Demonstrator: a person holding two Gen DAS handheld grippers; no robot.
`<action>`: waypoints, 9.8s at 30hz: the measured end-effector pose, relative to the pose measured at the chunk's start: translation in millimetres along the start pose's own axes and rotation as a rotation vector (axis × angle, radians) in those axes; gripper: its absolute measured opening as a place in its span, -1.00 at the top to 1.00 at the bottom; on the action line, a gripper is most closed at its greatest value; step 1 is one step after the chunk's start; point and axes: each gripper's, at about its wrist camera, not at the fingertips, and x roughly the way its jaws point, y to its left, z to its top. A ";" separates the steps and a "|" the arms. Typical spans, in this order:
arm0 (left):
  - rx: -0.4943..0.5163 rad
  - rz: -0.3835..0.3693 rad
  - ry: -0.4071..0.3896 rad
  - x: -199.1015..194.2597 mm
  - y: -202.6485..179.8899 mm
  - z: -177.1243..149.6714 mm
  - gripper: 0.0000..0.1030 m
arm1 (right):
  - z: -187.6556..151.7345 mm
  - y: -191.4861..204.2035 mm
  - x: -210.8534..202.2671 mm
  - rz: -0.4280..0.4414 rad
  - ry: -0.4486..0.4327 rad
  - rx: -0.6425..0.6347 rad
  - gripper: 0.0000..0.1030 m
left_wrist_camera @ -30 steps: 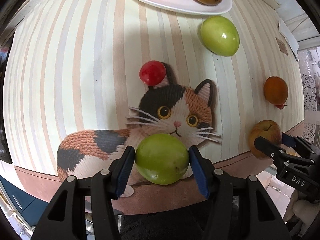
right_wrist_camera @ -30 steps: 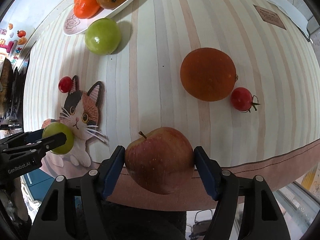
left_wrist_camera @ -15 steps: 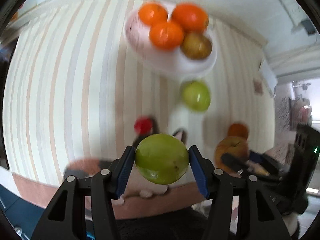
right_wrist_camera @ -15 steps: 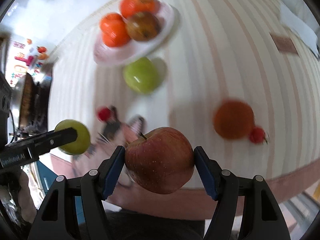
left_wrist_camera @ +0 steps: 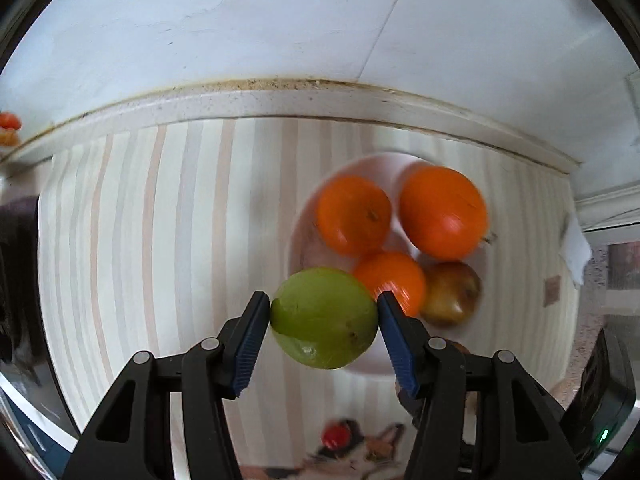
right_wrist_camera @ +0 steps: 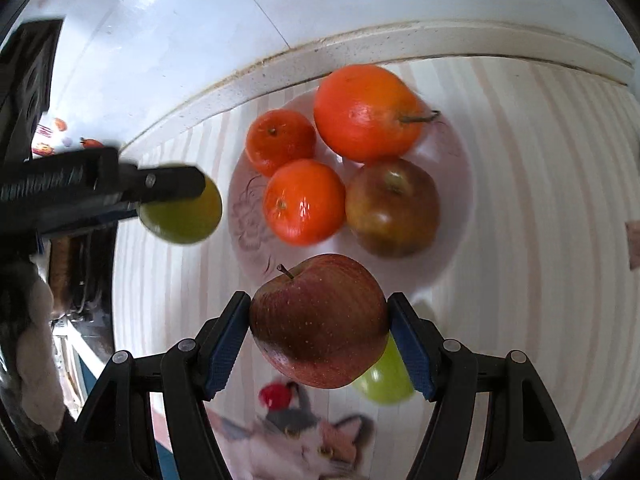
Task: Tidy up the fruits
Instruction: 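Carry the green and red apples onto the plate and release both, then grasp a second green apple with the left tool while the right tool reaches toward an orange, then hold the green apple in the left tool while the right tool grasps the orange, then lower the green apple and orange onto the plate and open both tools, then lift both tools away from the plate and turn toward the cherry tomatoes, then grasp a cherry tomato with the left tool while the right tool grasps another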
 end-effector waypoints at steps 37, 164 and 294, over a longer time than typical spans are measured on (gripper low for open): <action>-0.017 0.048 -0.114 -52.6 -5.2 -67.2 -0.69 | -12.6 -9.4 -65.1 -0.170 -0.066 -0.023 -0.89; -0.151 -0.057 0.024 21.9 2.1 -54.7 -0.02 | 73.5 -85.5 -23.3 -0.061 -0.060 0.034 -0.15; -0.048 0.079 0.052 62.9 -42.0 -182.9 0.47 | -154.0 -181.8 -47.9 -0.250 -0.038 0.194 0.51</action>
